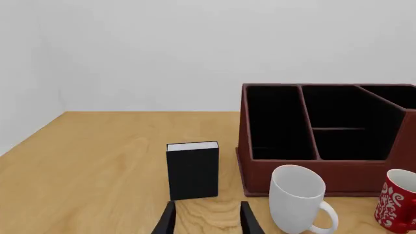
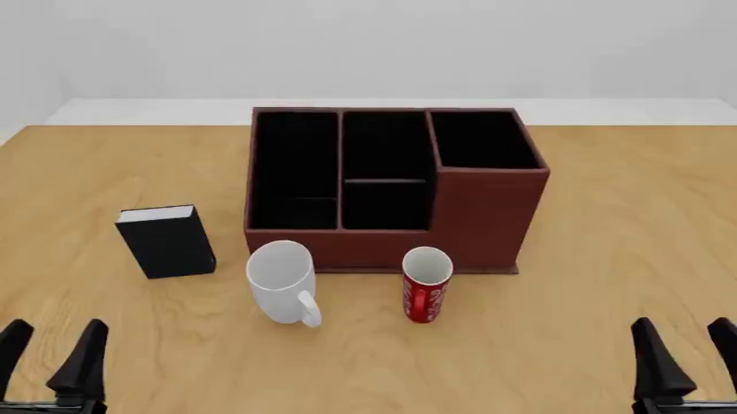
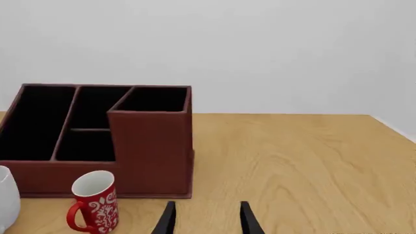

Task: Pick up the white mug and place it to the right of the caddy.

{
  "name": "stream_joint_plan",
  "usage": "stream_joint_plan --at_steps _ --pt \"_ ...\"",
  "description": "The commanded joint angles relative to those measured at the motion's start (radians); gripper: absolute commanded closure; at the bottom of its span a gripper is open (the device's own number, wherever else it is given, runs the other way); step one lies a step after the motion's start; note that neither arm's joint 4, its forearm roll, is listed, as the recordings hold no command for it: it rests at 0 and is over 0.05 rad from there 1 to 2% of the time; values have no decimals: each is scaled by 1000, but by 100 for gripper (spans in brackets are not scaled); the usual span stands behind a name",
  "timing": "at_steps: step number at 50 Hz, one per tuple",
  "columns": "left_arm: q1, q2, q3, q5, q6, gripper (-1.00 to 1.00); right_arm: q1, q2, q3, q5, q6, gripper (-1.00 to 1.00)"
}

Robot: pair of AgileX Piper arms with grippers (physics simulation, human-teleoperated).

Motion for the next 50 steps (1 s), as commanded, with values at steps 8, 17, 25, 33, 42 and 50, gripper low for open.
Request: stream_joint_plan --at_steps 8,17,25,33,42,50 --pt "0 0 0 0 0 -100 26 89 3 -59 26 -100" --pt "0 0 0 0 0 -100 73 25 -91 89 8 -100" --pt "0 0 0 0 0 -100 125 3 -217 205 -43 -100" --pt "0 0 0 0 0 -100 207 49 -374 274 -134 -100" --pt "0 0 0 0 0 -100 309 236 -530 272 -224 -100" --pt "0 0 0 0 0 -100 393 402 -637 292 -312 -100"
